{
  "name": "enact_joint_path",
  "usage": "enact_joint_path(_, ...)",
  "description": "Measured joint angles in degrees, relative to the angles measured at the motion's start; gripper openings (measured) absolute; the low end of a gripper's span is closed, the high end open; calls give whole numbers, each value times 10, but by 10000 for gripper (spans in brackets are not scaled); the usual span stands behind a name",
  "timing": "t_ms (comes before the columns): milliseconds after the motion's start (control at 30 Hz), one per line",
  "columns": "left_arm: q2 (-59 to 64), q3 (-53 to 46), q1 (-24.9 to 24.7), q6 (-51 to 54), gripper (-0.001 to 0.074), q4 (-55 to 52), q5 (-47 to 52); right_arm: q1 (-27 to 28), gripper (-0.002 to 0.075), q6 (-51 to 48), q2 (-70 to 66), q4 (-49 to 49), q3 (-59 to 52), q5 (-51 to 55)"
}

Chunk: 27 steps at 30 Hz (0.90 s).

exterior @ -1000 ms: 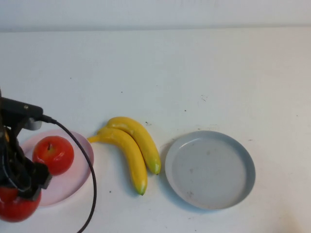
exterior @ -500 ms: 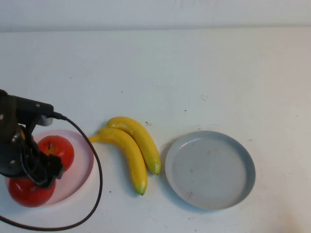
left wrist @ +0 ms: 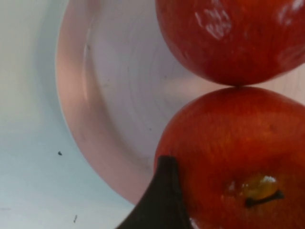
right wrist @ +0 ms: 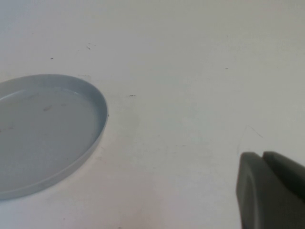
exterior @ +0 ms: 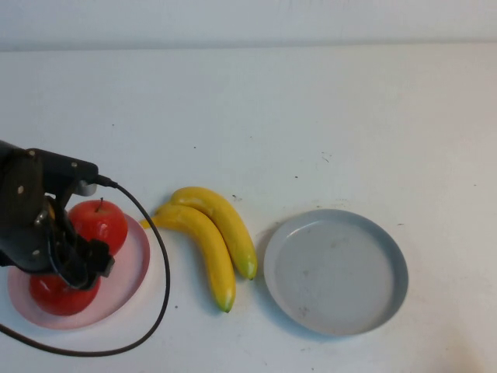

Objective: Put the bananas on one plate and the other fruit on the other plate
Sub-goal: Put one type of fruit in the left plate, then put another type of fruit in the right plate

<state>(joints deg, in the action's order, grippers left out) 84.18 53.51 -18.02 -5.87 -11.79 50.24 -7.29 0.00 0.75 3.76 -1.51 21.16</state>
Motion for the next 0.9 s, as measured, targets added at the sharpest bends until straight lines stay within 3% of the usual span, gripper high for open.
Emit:
enact_joint_path(167,0,0,0,0,591,0,-9,0,-17,0,0,0,0,0)
enact_joint_path(367,1,0,0,6,667,-5,-13,0,-17,0,0,0,0,0)
enact_joint_path(633,-1,0,0,2,668,-9,-9,0,-17,0,0,0,0,0)
enact_joint_path(833,-76,0,0,-20,665,2,0,0,-17,0,0,0,0,0)
enact_joint_path(900,-118,0,0,-24,608,11,11,0,-17,0,0,0,0,0)
